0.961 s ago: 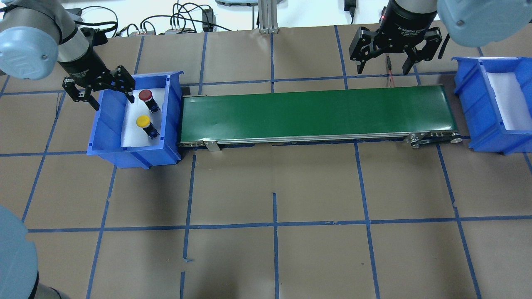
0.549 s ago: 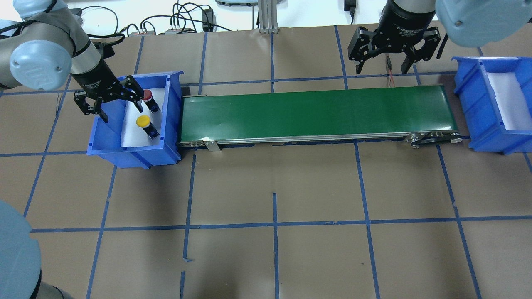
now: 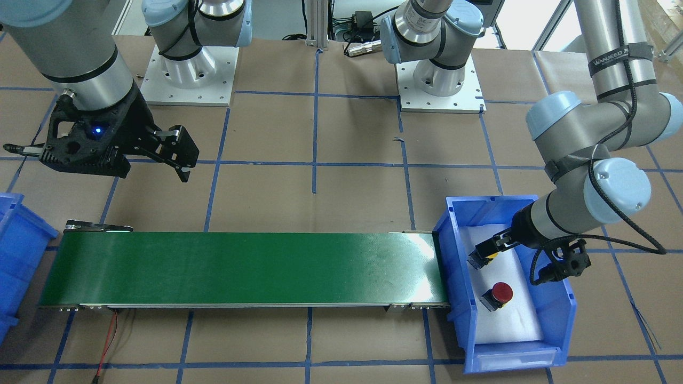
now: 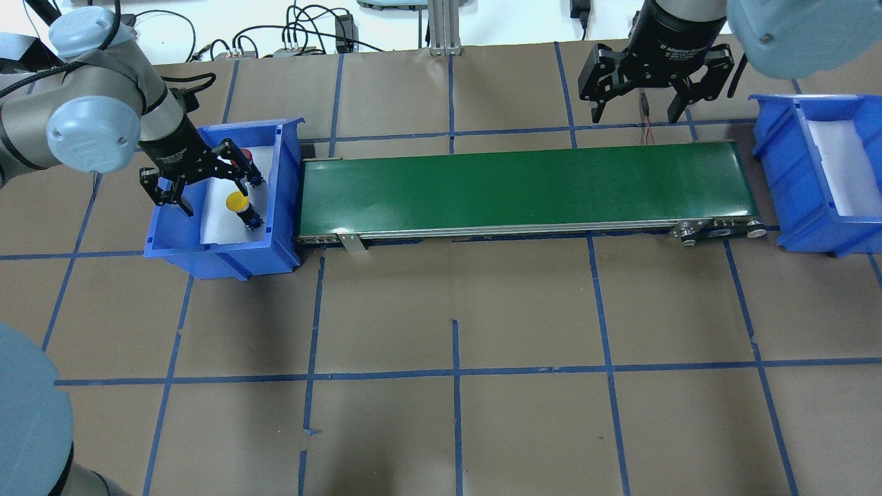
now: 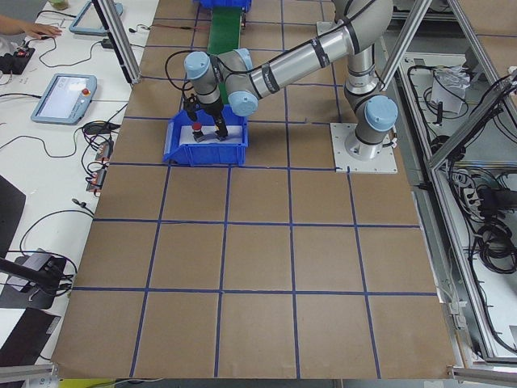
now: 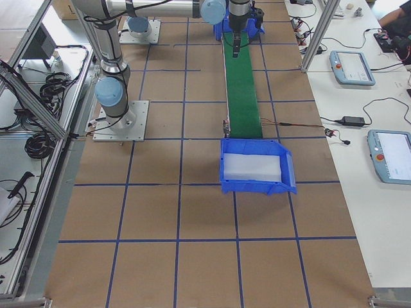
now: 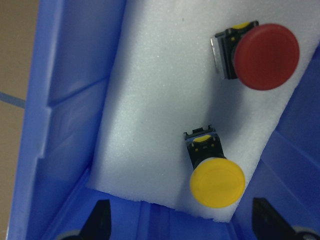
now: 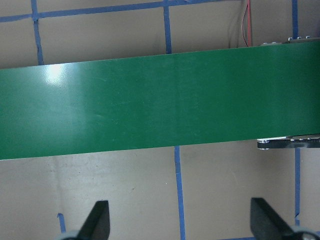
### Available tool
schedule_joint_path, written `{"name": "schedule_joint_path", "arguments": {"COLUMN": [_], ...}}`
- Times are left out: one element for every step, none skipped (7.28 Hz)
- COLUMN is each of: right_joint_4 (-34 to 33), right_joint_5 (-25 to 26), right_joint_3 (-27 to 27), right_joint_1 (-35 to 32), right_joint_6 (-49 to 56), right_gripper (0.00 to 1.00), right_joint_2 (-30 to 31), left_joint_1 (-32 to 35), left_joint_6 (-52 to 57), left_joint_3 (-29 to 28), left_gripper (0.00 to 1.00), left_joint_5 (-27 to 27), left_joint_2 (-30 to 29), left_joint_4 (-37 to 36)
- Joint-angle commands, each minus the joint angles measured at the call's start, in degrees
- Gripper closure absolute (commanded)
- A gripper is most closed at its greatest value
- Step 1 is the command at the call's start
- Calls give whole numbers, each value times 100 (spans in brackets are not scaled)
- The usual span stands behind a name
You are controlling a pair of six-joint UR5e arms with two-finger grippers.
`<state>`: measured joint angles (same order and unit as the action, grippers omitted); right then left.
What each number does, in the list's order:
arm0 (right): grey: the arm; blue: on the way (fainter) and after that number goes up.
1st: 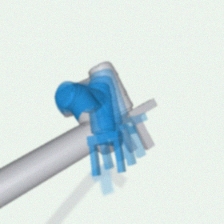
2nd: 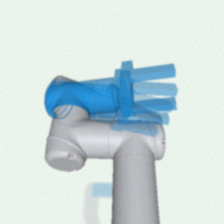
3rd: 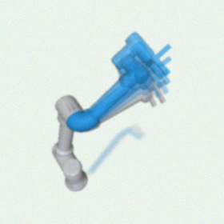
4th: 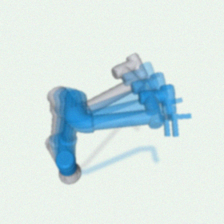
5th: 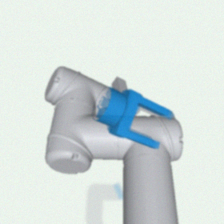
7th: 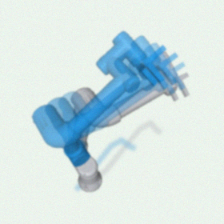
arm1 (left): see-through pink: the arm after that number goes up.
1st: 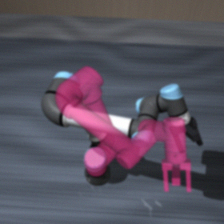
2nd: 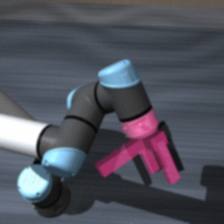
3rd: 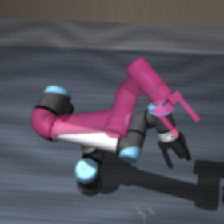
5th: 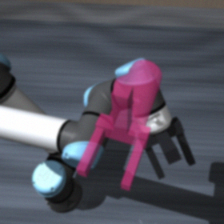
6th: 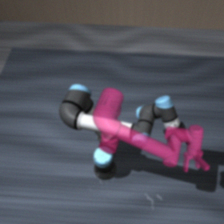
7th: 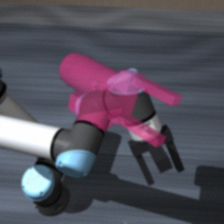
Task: Transport two buttons from left to right
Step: 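Lower the left gripper and grasp the yellow button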
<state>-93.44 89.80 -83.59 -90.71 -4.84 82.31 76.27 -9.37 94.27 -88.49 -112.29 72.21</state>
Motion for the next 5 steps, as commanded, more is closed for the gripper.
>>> {"name": "schedule_joint_path", "arguments": {"right_joint_4": [1,1,10,1,-8], "right_joint_5": [-6,-6,-6,-15,-15], "right_joint_3": [0,0,-8,0,0], "right_joint_1": [9,9,9,35,27], "right_joint_6": [9,9,9,0,0], "right_gripper": [0,0,0,0,0], "right_joint_2": [5,-4,13,-13,-30], "left_joint_1": [55,46,63,64,90], "left_joint_6": [-275,-224,-275,-284,-285], "left_joint_3": [12,12,21,21,21], "left_gripper": [4,14,24,38,49], "left_joint_5": [78,60,69,86,87], "left_joint_2": [-100,-152,-205,-214,-205], "left_joint_4": [-163,-311,-426,-418,-418]}}
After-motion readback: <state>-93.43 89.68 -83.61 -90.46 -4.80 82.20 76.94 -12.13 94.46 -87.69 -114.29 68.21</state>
